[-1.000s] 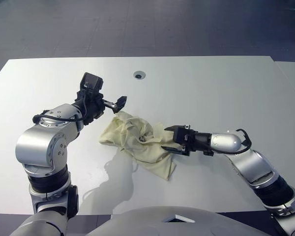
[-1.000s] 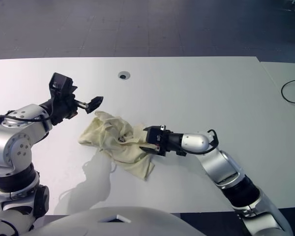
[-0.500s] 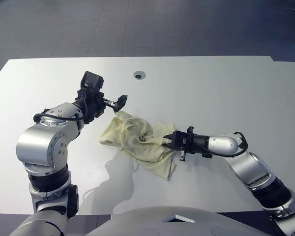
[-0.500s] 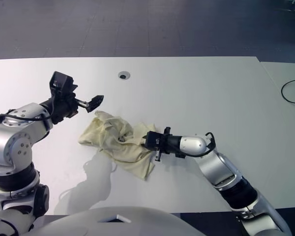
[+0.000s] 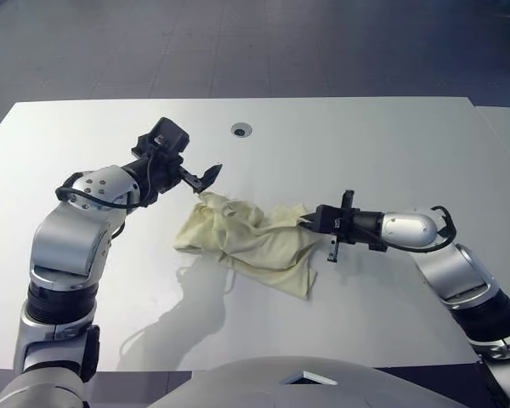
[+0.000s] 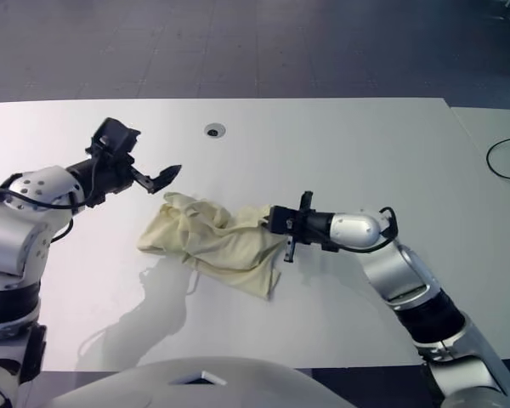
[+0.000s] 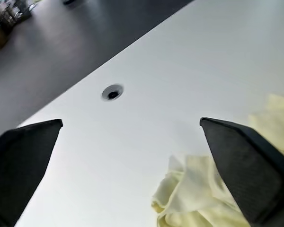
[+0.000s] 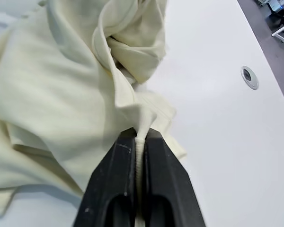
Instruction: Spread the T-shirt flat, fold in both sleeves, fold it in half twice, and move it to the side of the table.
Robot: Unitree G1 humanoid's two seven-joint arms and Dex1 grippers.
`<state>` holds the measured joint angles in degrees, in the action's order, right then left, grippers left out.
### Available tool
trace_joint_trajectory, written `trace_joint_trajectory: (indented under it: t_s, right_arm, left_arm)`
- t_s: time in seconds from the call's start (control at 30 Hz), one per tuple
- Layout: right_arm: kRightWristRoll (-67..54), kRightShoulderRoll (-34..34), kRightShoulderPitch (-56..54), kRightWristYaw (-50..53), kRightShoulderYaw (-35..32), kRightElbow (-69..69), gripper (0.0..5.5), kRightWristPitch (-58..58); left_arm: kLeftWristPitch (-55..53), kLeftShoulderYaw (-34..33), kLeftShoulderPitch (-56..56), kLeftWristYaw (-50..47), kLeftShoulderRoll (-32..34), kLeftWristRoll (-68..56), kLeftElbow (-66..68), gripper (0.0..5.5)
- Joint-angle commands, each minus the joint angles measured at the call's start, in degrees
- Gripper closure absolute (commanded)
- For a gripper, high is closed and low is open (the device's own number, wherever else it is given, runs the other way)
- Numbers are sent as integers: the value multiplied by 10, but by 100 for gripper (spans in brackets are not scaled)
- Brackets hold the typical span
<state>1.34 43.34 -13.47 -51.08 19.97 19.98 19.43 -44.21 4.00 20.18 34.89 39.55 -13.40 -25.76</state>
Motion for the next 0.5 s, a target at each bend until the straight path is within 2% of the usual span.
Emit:
trace_joint_trajectory:
  t_s: [0.03, 0.23, 0.5]
  right_arm:
    - [11, 4, -24, -13, -6, -27, 548, -28]
    - [20, -5, -34, -14, -3, -46, 548, -44]
    - [27, -16, -45, -15, -1, -60, 548, -53]
  left_arm:
    - [228, 75, 24, 131, 85, 82, 105, 10]
    - [365, 125, 99, 311, 100, 83, 229, 10]
    - [446, 173, 161, 376, 39, 117, 349, 10]
